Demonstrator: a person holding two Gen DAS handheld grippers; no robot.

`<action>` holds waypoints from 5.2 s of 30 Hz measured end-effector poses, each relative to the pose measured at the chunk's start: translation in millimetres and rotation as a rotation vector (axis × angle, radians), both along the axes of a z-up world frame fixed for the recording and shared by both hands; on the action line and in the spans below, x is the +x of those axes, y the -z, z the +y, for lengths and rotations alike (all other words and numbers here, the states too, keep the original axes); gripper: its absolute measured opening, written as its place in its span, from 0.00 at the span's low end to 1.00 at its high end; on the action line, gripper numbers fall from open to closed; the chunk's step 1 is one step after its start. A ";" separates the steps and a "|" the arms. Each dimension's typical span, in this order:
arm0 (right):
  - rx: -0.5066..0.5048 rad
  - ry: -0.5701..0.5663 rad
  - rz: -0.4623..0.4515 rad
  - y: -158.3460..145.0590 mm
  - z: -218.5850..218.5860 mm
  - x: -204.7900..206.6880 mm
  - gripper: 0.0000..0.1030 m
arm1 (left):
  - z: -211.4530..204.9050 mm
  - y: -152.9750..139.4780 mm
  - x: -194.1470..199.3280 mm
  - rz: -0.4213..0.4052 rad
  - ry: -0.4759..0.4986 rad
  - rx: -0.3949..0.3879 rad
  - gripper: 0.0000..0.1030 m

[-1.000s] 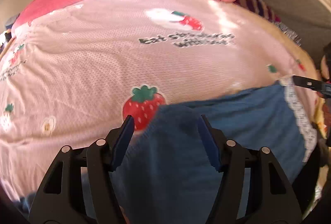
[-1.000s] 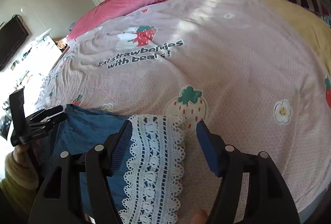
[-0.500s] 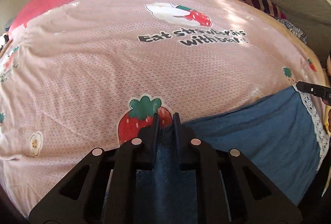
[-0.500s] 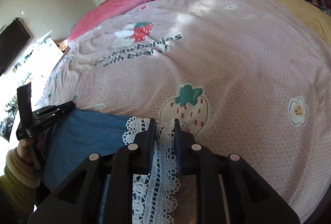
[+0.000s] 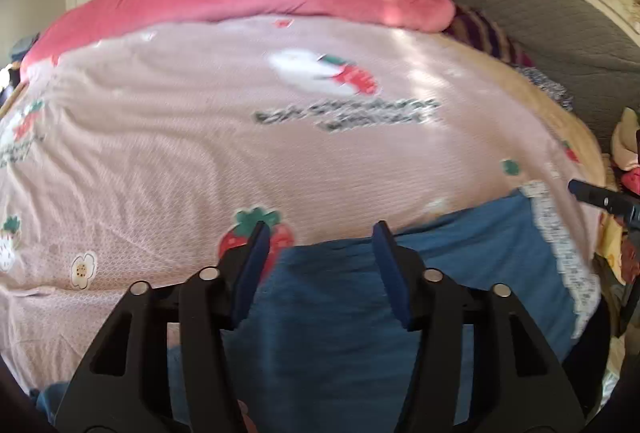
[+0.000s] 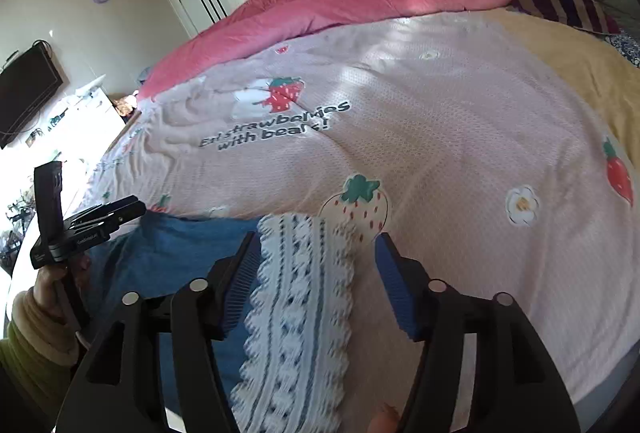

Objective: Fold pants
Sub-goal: 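Grasp the lace hem with the right gripper while the left gripper grasps the denim, then lift the lace hems with both grippers and raise them off the bed, then fold the lace hems over the pants with both grippers toward the waistband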

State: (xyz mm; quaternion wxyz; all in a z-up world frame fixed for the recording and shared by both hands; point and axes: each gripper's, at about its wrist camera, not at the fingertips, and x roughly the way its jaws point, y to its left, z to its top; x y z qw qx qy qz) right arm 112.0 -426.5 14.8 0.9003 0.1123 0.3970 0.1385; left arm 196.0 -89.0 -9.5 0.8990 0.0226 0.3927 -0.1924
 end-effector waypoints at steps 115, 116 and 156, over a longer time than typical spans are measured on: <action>-0.121 -0.447 -0.068 -38.2 209.7 -61.2 0.55 | 88.0 -28.0 -109.7 0.038 0.085 -0.092 0.70; -0.141 -0.449 -0.063 -39.7 210.9 -49.2 0.58 | 87.8 -26.9 -119.2 0.044 0.079 -0.118 0.71; -0.281 -0.566 0.163 21.5 329.8 90.1 0.20 | 82.5 34.4 -164.9 0.295 -0.043 -0.283 0.04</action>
